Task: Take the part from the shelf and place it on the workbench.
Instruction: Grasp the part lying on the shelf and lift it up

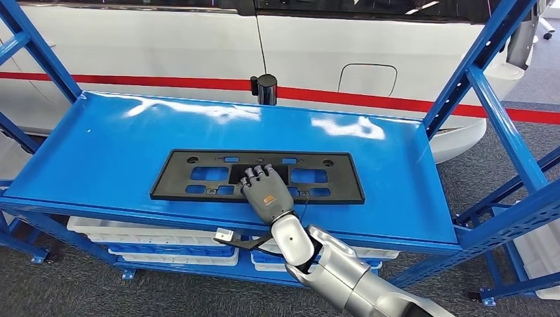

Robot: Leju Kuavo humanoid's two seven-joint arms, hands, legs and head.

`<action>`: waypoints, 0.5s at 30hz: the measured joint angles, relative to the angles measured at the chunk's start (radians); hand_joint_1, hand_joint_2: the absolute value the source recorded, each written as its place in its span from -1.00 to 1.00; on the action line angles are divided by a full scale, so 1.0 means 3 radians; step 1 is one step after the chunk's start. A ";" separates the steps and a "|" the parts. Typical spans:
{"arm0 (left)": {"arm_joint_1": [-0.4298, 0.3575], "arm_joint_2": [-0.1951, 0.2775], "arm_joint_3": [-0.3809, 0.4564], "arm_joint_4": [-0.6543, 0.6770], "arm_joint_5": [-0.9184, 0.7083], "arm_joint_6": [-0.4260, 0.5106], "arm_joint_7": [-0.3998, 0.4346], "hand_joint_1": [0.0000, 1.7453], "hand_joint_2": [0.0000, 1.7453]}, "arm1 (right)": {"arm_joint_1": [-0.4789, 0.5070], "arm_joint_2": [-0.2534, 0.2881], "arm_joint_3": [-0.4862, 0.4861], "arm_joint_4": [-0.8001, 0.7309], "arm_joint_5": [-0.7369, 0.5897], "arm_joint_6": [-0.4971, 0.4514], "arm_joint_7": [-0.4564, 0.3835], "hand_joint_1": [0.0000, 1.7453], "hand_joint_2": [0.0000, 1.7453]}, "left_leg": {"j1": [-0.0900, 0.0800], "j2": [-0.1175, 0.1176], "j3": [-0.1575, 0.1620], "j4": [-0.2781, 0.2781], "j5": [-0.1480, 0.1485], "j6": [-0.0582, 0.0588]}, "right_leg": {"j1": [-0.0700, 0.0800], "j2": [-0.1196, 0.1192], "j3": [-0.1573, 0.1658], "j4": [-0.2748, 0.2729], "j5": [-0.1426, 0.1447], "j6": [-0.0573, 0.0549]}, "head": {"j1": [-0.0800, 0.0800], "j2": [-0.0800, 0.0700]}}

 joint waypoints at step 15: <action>0.0001 0.0000 0.0025 0.0000 -0.0045 -0.0016 -0.0019 -1.00 1.00 | 0.0051 0.0032 -0.0133 -0.0056 -0.0001 -0.0323 -0.0240 1.00 1.00 | 0.0000 0.0000 -0.0002 0.0000 0.0000 0.0000 | 0.0000 0.0000 -0.0004 0.0000 0.0000 0.0000 | 0.0000 0.0000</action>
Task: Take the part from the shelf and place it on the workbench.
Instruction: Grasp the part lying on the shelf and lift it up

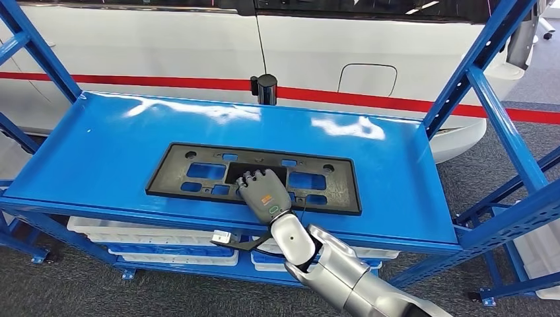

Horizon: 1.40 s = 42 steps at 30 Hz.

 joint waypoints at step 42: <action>0.0009 0.0006 0.0105 0.0000 -0.0184 -0.0248 -0.0258 -1.00 1.00 | 0.1175 -0.0506 -0.1104 -0.3064 -0.4551 -0.0379 -0.3015 1.00 1.00 | -0.0001 0.0001 -0.0016 0.0001 0.0001 0.0000 | 0.0000 0.0000 -0.0018 0.0003 0.0006 -0.0008 | 0.0000 0.0000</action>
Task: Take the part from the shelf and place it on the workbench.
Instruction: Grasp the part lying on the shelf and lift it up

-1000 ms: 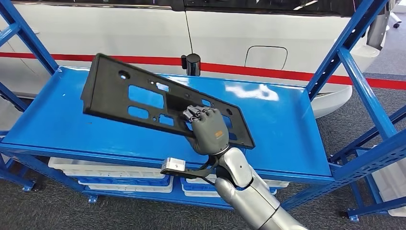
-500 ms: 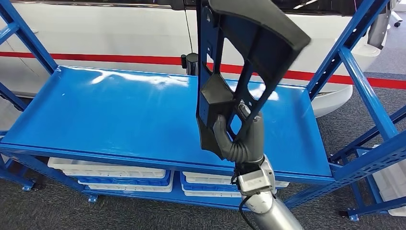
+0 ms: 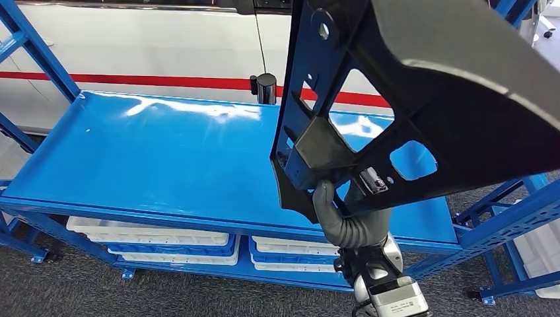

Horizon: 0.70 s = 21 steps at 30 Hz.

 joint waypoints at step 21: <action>-0.0001 0.0015 0.0092 0.0000 0.0009 -0.0138 0.0049 -1.00 1.00 | 0.0039 -0.0051 -0.0087 0.0025 -0.0482 0.0306 0.0127 1.00 1.00 | 0.0000 0.0000 0.0000 0.0000 0.0000 0.0000 | 0.0000 0.0000 0.0000 0.0000 0.0000 0.0000 | -0.0001 0.0000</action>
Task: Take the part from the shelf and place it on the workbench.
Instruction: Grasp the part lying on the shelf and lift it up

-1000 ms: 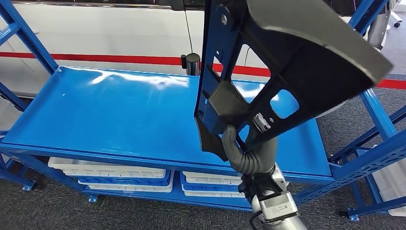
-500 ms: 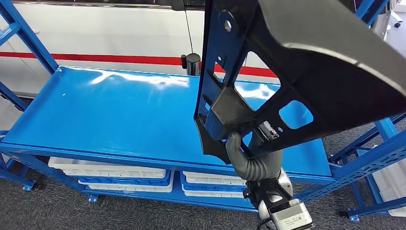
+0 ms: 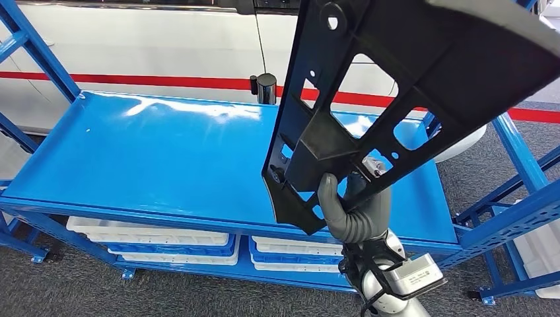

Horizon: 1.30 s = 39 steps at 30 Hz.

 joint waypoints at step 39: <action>0.0009 0.0027 0.0224 -0.0005 0.0113 -0.0247 0.0068 -1.00 1.00 | 0.0137 0.0057 -0.0172 0.0039 -0.0083 0.0188 -0.0021 1.00 1.00 | 0.0052 -0.0047 -0.0066 -0.0045 0.0100 -0.0124 | -0.0098 0.0080 -0.0140 0.0092 0.0062 0.0014 | 0.0012 0.0000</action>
